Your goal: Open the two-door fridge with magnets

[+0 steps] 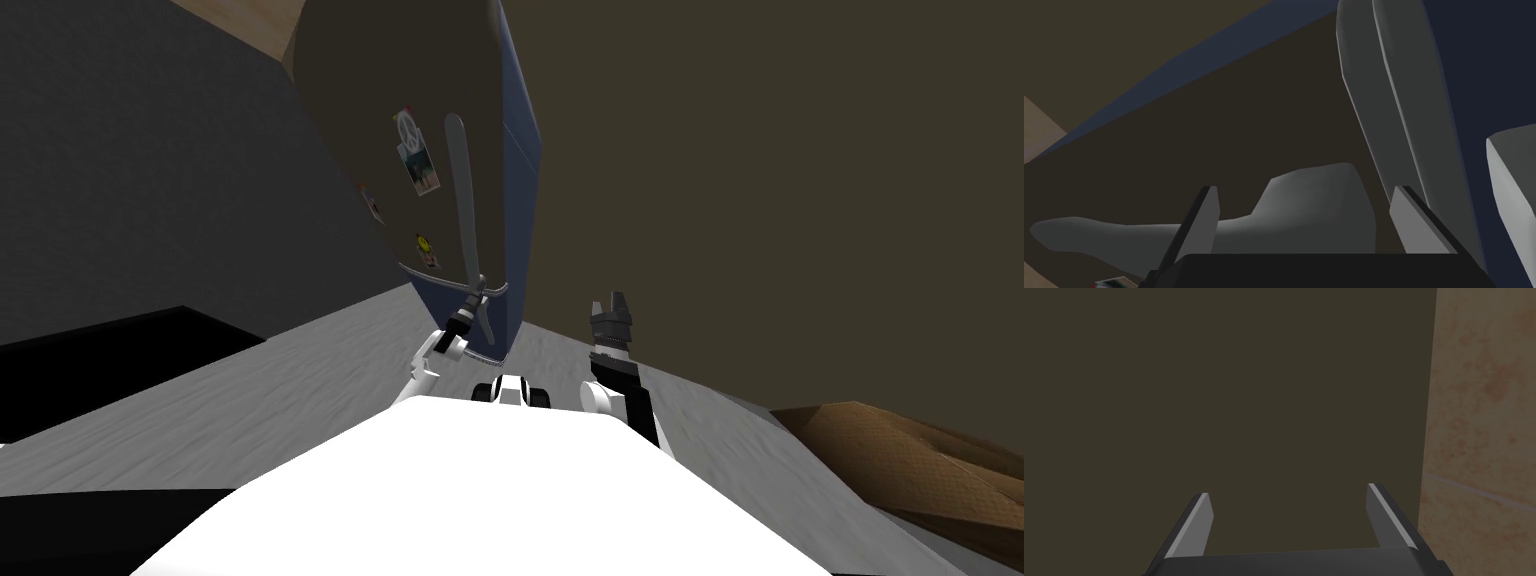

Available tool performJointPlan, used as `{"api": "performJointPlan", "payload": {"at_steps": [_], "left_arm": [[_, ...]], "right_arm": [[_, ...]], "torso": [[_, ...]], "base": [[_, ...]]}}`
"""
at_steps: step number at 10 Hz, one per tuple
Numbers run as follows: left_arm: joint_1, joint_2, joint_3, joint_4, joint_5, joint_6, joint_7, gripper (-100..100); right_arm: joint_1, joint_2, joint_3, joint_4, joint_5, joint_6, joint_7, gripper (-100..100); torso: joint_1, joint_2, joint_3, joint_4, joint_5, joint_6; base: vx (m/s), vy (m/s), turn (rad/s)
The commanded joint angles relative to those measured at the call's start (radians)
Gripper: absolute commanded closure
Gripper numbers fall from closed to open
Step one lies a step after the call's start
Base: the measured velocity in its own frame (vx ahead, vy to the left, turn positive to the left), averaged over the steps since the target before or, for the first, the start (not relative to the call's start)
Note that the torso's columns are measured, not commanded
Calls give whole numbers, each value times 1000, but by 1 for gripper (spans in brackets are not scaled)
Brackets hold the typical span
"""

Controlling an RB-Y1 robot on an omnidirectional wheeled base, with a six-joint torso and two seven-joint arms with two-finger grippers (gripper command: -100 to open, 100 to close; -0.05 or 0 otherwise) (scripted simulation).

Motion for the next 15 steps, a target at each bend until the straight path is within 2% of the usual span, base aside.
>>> {"api": "performJointPlan", "payload": {"at_steps": [1,5,6,7,8,9,12,13,14,15], "left_arm": [[-32,18,6,-16,-1,78,3,-100],[-63,36,11,-29,-1,183,5,-100],[-63,36,11,-29,-1,191,5,-100],[-78,46,14,-35,-1,230,7,-100],[-78,46,14,-35,-1,237,7,-100],[-93,56,16,-41,-1,277,8,-100],[-107,66,19,-46,-1,327,9,-100],[-121,75,21,-51,-1,367,11,-100],[-121,75,21,-51,-1,370,11,-100],[-135,84,24,-55,-1,411,12,-100]], "right_arm": [[0,0,0,0,0,0,0,0],[0,0,0,0,0,0,0,0],[0,0,0,0,0,0,0,0],[0,0,0,0,0,0,0,0],[0,0,0,0,0,0,0,0],[0,0,0,0,0,0,0,0],[0,0,0,0,0,0,0,0],[0,0,0,0,0,0,0,0],[0,0,0,0,0,0,0,0],[0,0,0,0,0,0,0,0]], "torso": [[-1,1,0,0,0,0],[0,0,0,0,0,0],[0,0,0,0,0,0],[0,0,0,0,0,0],[-1,1,0,0,0,0],[-1,1,0,0,0,0],[-1,0,0,0,0,0],[0,0,0,0,0,0],[0,1,0,0,0,0],[0,0,0,0,0,0]], "base": [[-37,-36,6],[-25,-24,1],[-18,-16,1],[-25,-22,2],[-21,-22,1],[-26,-25,3],[-19,-23,2],[-23,-19,2],[-20,-16,1],[-23,-21,2]]}}
